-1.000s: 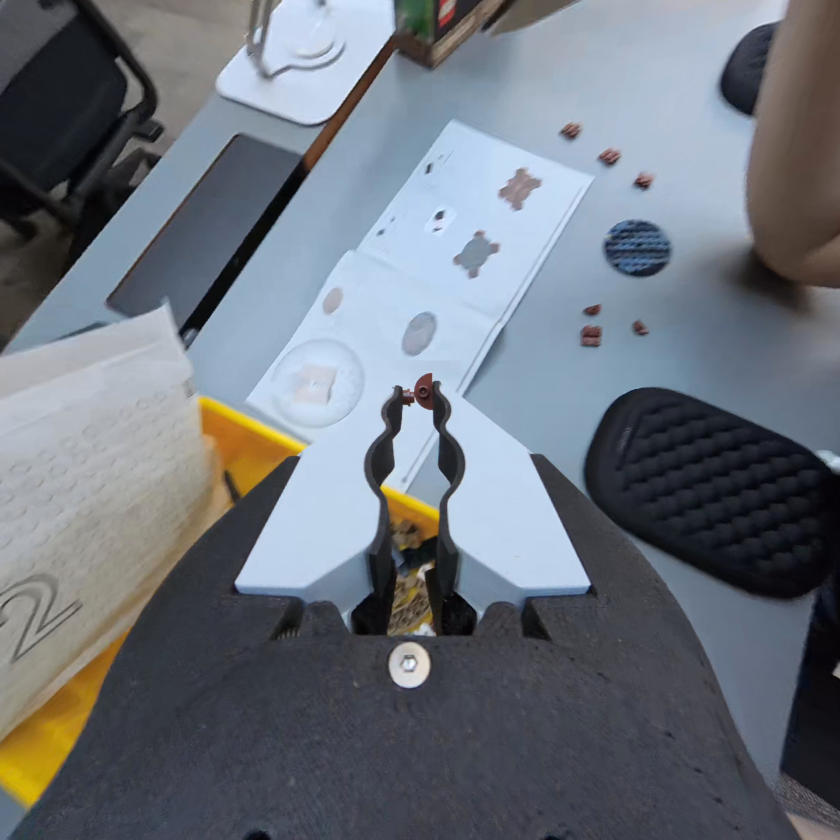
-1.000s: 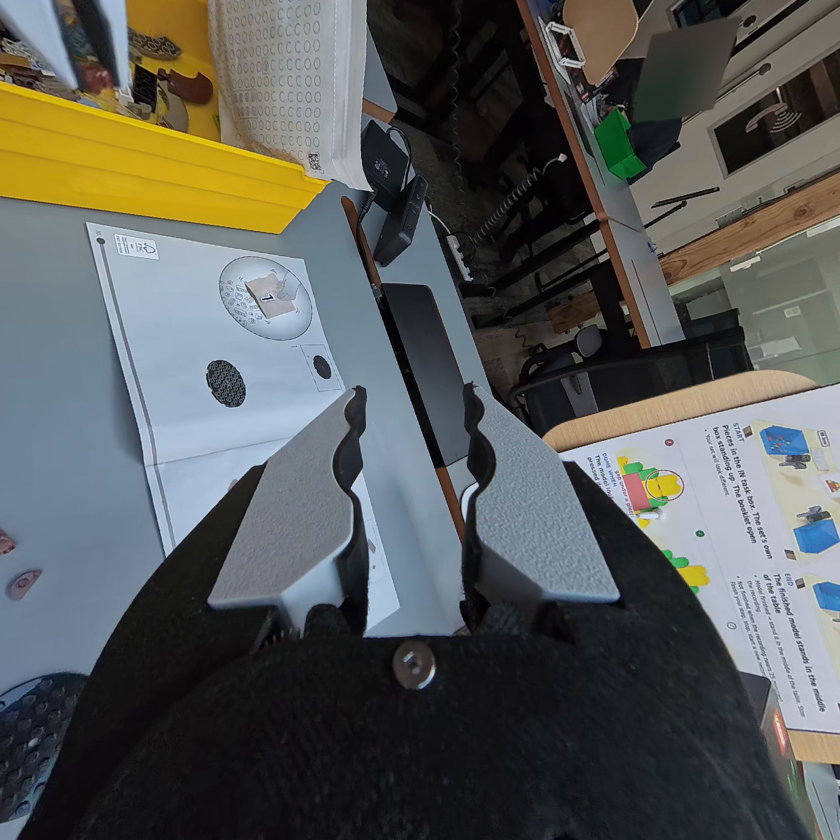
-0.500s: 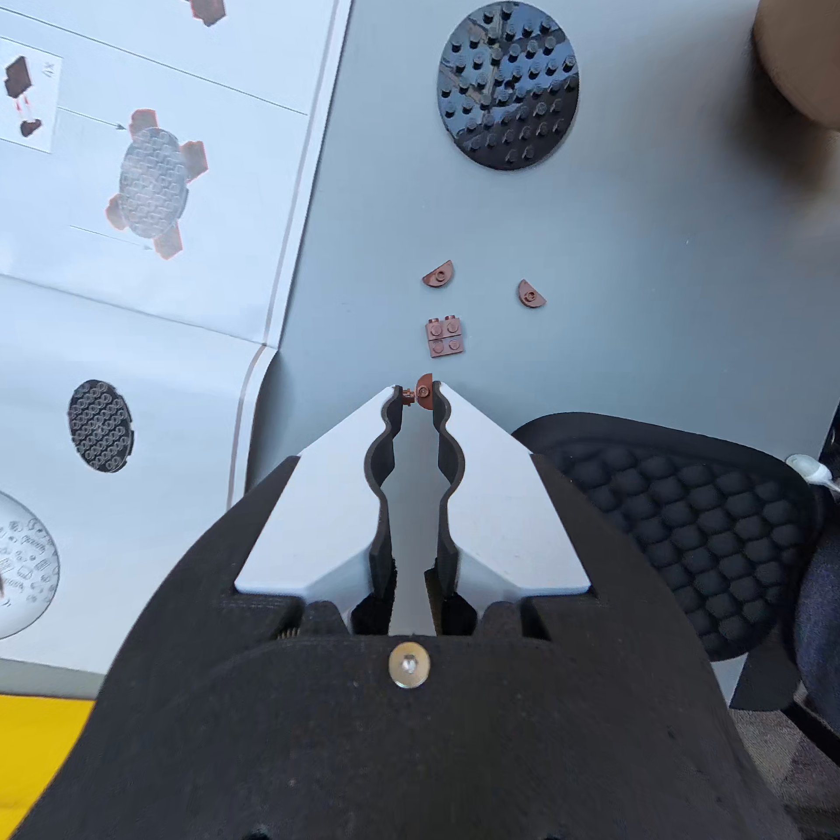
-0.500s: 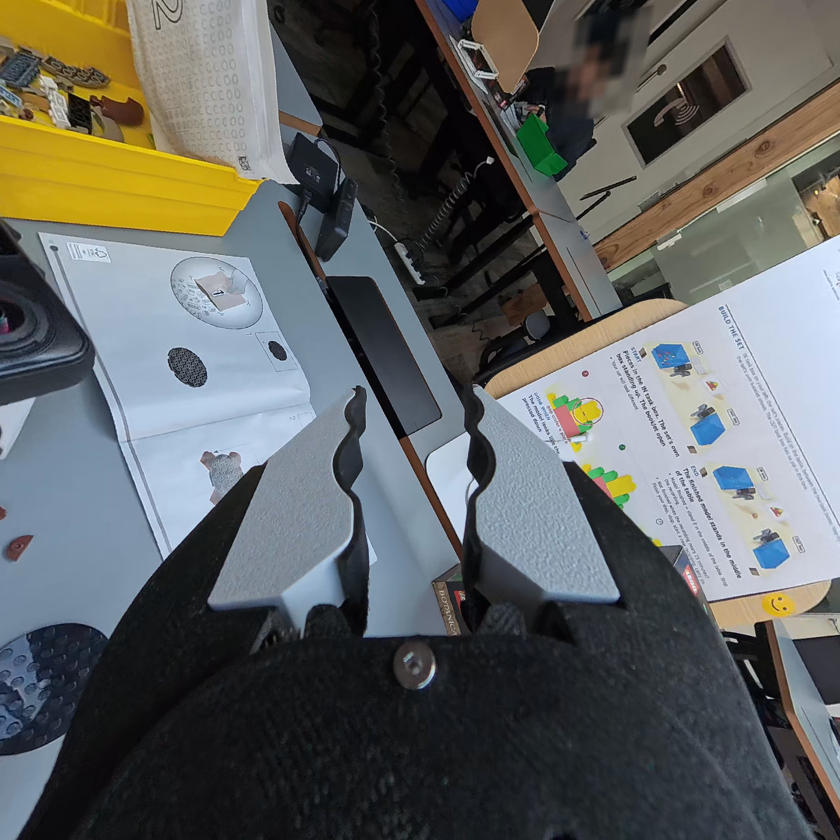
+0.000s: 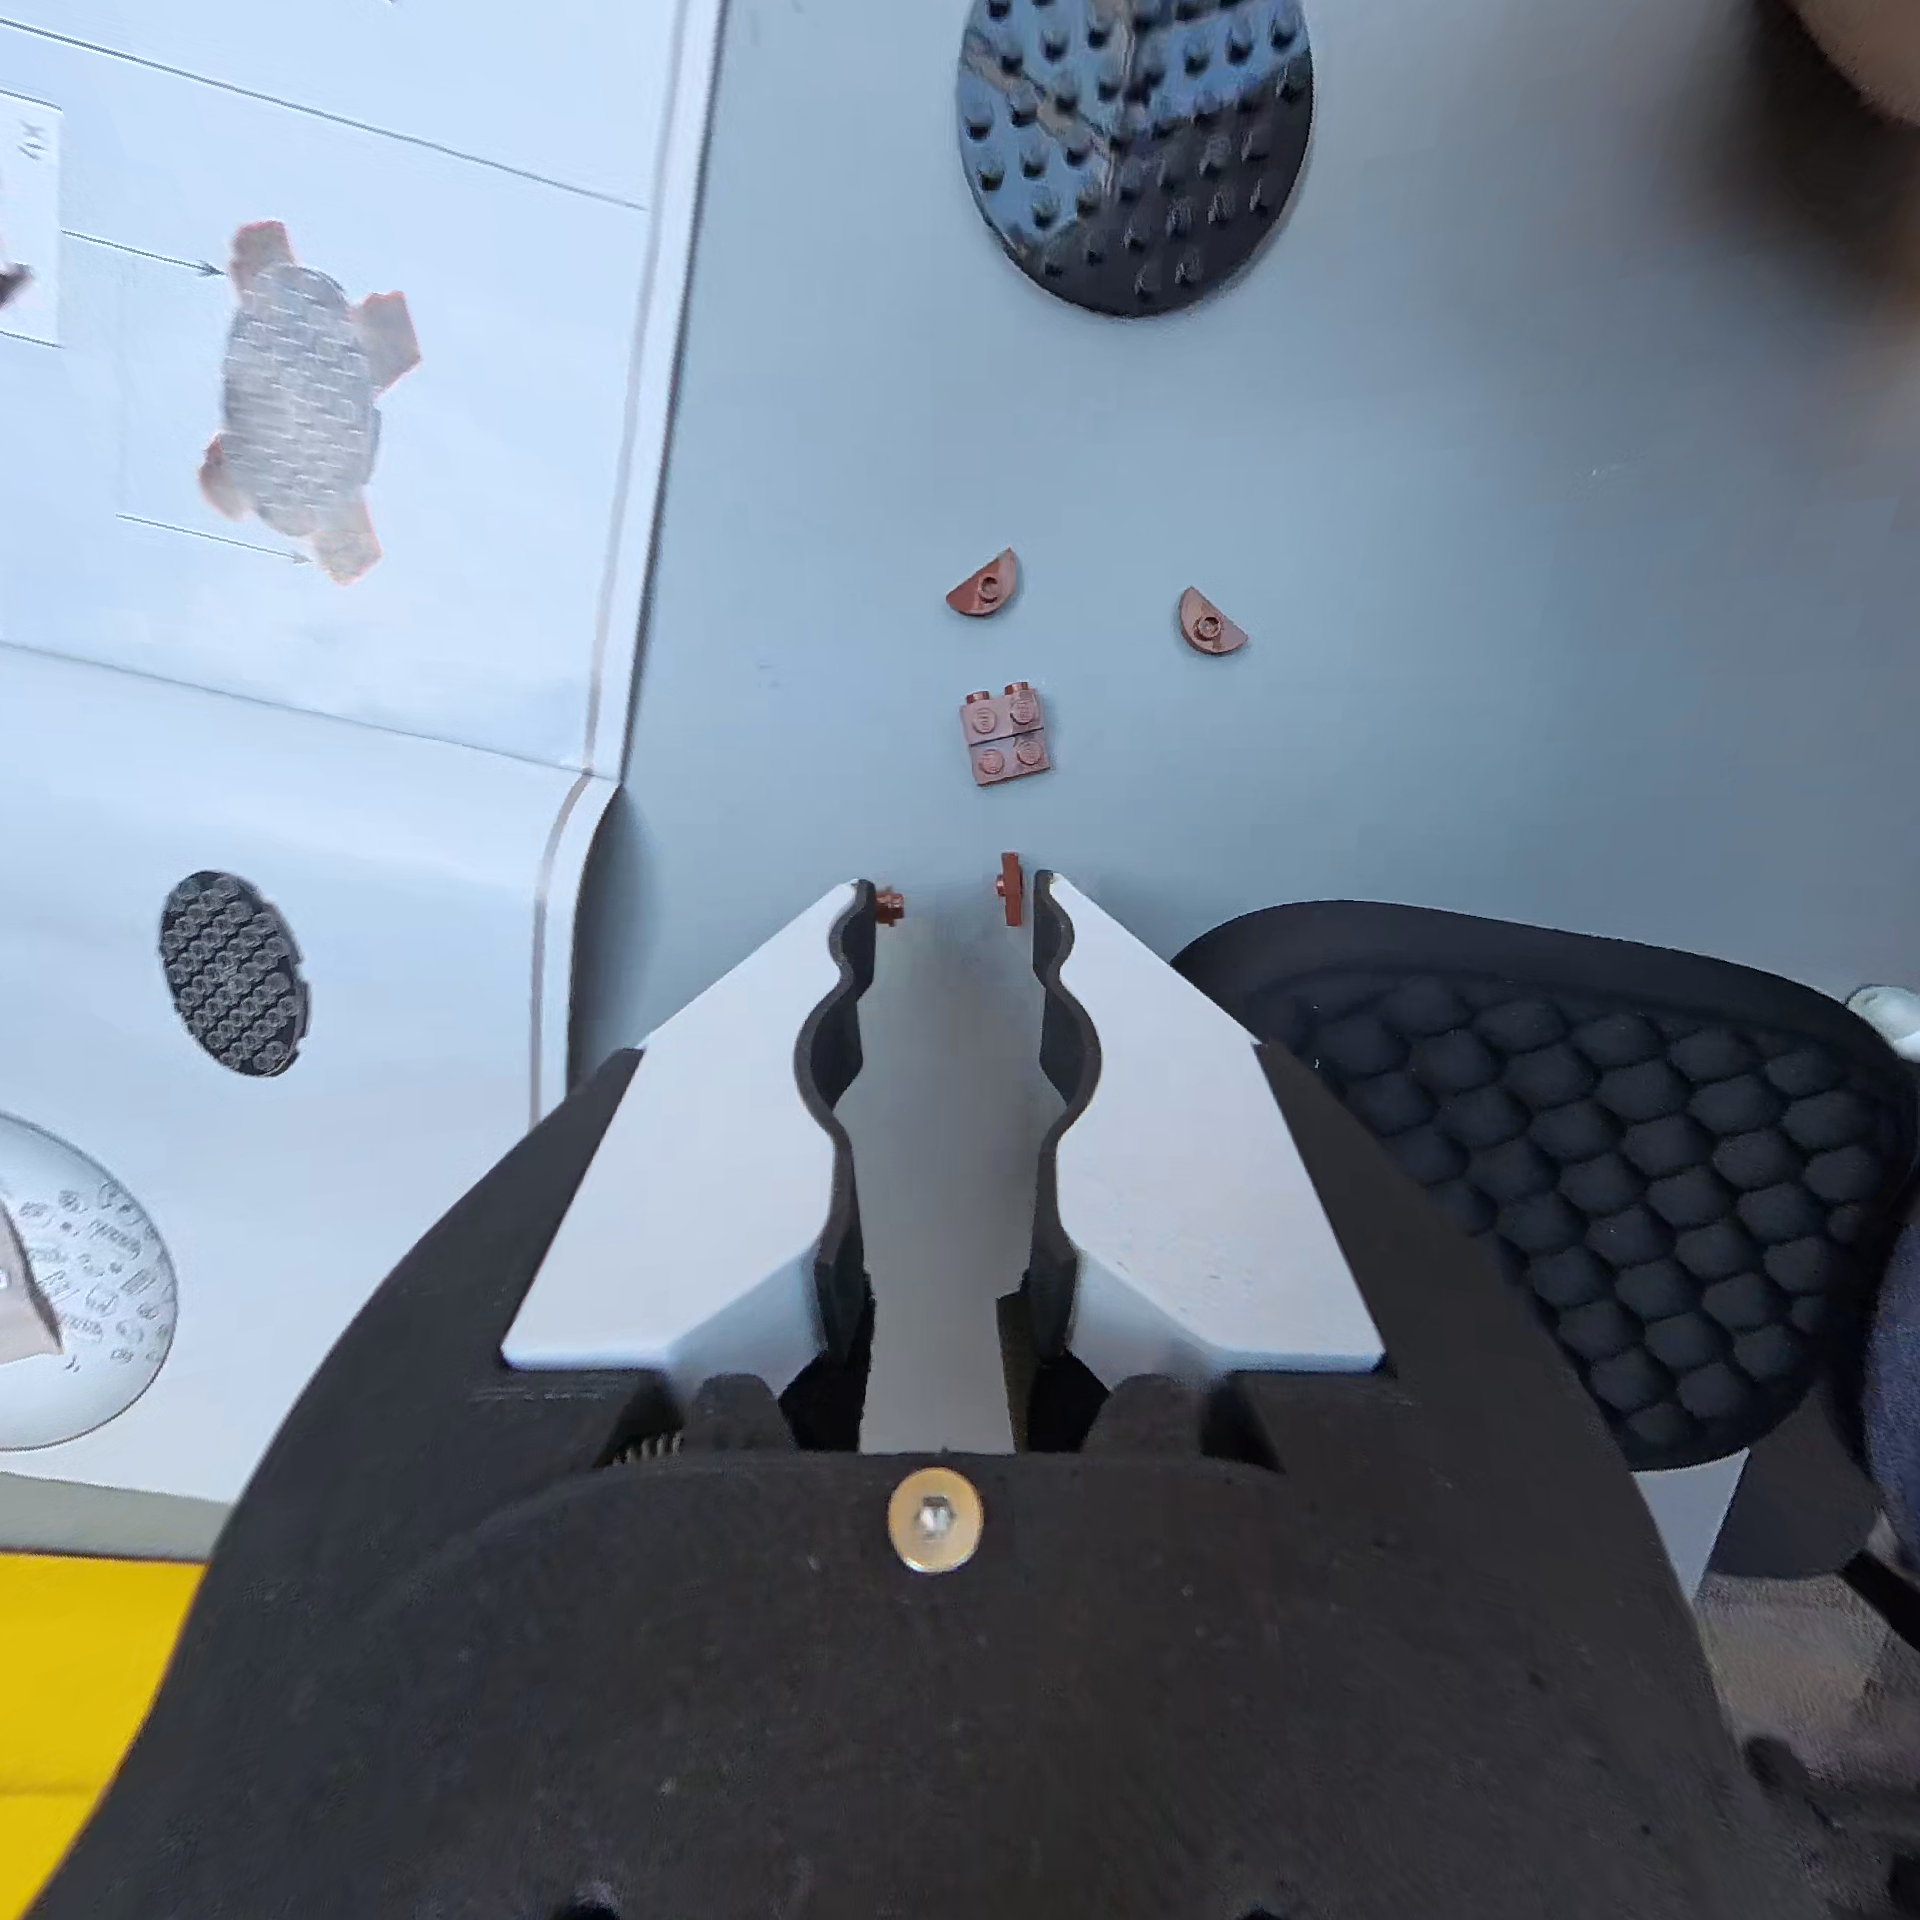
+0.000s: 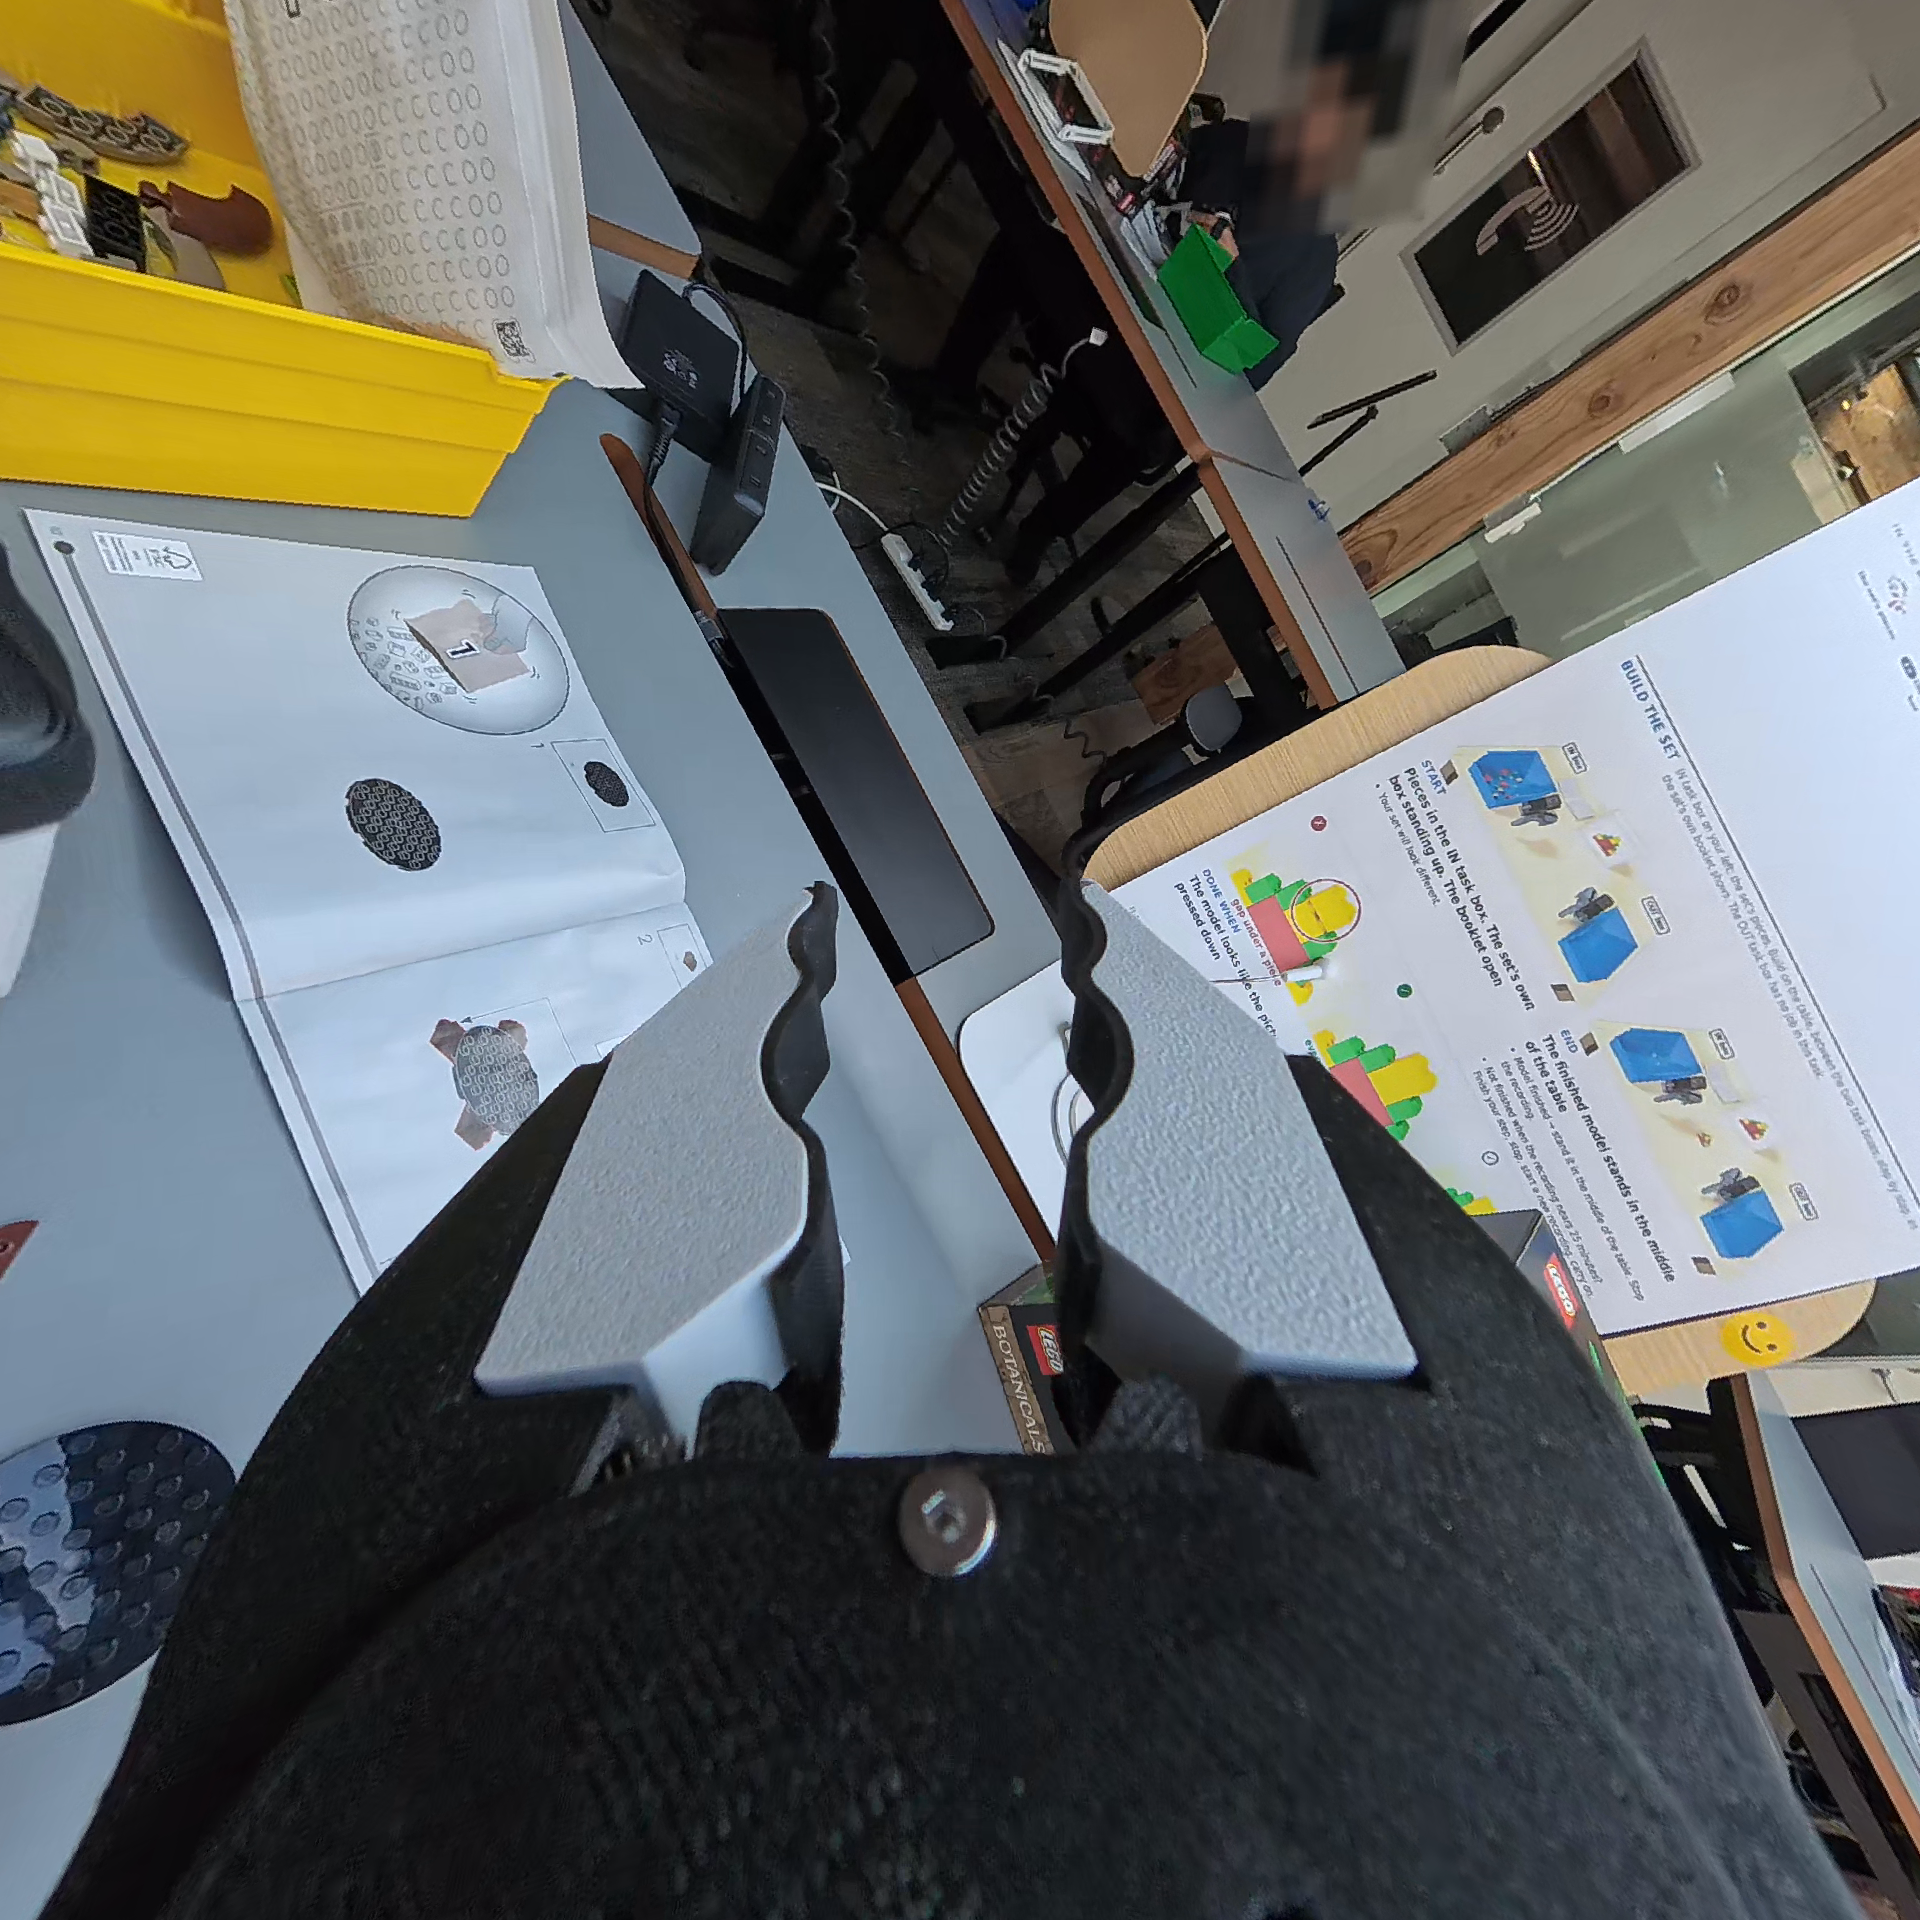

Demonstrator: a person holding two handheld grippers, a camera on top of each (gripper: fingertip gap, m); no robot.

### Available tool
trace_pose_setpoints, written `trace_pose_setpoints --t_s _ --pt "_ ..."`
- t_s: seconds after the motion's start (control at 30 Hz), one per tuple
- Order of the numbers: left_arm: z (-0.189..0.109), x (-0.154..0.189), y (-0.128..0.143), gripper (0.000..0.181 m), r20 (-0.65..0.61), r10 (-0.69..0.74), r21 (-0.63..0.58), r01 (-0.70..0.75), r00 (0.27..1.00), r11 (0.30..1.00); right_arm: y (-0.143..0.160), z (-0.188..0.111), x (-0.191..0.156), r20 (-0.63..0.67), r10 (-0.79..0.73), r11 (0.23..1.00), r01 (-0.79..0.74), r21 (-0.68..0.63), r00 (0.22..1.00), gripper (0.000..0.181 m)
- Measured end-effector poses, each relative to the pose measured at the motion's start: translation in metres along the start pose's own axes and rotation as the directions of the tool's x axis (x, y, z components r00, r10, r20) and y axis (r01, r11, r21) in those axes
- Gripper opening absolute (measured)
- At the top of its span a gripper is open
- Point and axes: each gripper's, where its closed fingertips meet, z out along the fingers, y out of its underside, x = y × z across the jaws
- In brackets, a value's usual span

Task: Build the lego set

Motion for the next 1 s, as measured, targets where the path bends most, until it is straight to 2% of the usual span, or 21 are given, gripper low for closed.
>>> trace_pose_setpoints --t_s 0.03,0.1,0.23,0.3,0.4,0.5,0.57,0.63,0.7,0.8,0.83,0.9,1.0 --pt "-0.012 -0.004 -0.003 0.035 0.007 -0.02 0.037 0.019 1.0 0.999 -0.001 -0.001 0.0 0.001 0.0 1.0 0.0 0.004 1.0 0.043" --pt "-0.042 -0.019 -0.001 0.046 0.057 -0.06 0.091 0.055 0.997 0.994 -0.001 -0.001 0.0 0.002 0.001 1.0 -0.002 0.01 1.0 0.043" --pt "-0.126 -0.058 0.036 0.037 0.262 -0.165 0.177 0.121 0.951 0.977 -0.002 -0.001 0.001 0.005 0.009 1.0 -0.009 0.02 1.0 0.043" --pt "-0.162 -0.067 0.072 0.035 0.29 -0.287 0.209 0.232 0.913 0.95 -0.004 0.001 0.001 0.005 0.014 0.999 -0.015 0.033 1.0 0.043" --pt "-0.189 -0.082 0.154 0.038 0.377 -0.466 0.13 0.452 0.801 0.882 -0.013 0.007 -0.003 0.017 0.011 0.998 -0.012 0.06 1.0 0.043" --pt "-0.186 -0.078 0.223 0.038 0.391 -0.56 -0.02 0.616 0.73 0.788 -0.021 0.016 -0.01 0.035 -0.002 0.997 0.0 0.073 0.999 0.043" --pt "-0.171 -0.067 0.24 0.038 0.307 -0.599 -0.112 0.653 0.739 0.749 -0.026 0.023 -0.017 0.051 -0.015 0.997 0.011 0.075 0.999 0.043" --pt "-0.155 -0.058 0.241 0.038 0.227 -0.598 -0.195 0.637 0.769 0.746 -0.03 0.03 -0.024 0.069 -0.03 0.997 0.025 0.074 0.997 0.043" --pt "-0.145 -0.062 0.239 0.037 0.223 -0.551 -0.244 0.594 0.804 0.767 -0.034 0.036 -0.032 0.093 -0.042 0.996 0.035 0.081 0.995 0.043" --pt "-0.132 -0.078 0.225 0.035 0.218 -0.466 -0.245 0.51 0.858 0.824 -0.038 0.043 -0.04 0.118 -0.051 0.995 0.04 0.089 0.992 0.043" --pt "-0.127 -0.084 0.219 0.038 0.205 -0.451 -0.229 0.49 0.869 0.841 -0.038 0.045 -0.041 0.121 -0.051 0.995 0.041 0.086 0.991 0.043" --pt "-0.116 -0.099 0.208 0.069 0.208 -0.427 -0.198 0.465 0.88 0.863 -0.037 0.047 -0.043 0.128 -0.053 0.996 0.043 0.08 0.99 0.043" --pt "-0.102 -0.115 0.208 0.074 0.227 -0.416 -0.203 0.461 0.881 0.864 -0.035 0.049 -0.044 0.137 -0.047 0.996 0.036 0.079 0.989 0.043"
